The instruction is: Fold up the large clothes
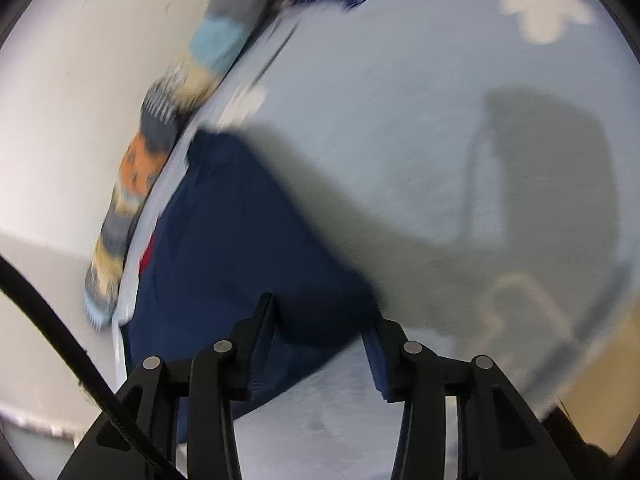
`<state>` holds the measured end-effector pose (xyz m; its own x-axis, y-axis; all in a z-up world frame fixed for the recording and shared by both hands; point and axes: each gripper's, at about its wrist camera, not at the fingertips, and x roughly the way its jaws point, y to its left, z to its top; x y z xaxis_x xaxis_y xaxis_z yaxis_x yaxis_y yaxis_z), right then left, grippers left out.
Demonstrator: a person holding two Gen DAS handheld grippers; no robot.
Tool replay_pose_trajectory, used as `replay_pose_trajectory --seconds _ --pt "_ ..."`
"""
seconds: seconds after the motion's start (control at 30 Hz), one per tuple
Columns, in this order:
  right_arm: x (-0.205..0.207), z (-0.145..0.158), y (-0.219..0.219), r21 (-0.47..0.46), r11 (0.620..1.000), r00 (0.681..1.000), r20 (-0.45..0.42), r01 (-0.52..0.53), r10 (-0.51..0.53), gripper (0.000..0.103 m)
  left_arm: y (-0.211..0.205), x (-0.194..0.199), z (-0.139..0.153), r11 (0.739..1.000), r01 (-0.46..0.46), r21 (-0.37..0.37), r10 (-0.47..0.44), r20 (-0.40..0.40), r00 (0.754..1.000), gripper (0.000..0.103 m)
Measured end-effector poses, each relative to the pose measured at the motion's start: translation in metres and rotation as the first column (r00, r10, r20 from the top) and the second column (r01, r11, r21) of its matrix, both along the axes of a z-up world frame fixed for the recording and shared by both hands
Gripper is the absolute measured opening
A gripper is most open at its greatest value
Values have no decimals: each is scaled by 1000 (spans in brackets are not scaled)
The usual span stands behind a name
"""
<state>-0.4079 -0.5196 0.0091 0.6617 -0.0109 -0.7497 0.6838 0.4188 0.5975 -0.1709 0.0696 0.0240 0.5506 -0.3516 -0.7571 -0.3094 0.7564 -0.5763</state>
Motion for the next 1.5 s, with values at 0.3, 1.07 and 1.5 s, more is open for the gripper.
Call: replay_pose_trajectory --seconds 0.3,1.07,1.5 --pt "58 94 72 -490 841 961 21 -229 274 56 -67 -14 67 948 93 305 -184 286 940 51" --pt "120 26 -10 -256 950 973 -190 -178 131 42 -127 22 31 811 280 513 -362 65 930 55" --pt "186 39 55 -300 799 853 -193 -521 484 53 -160 35 49 724 305 618 -469 118 875 67"
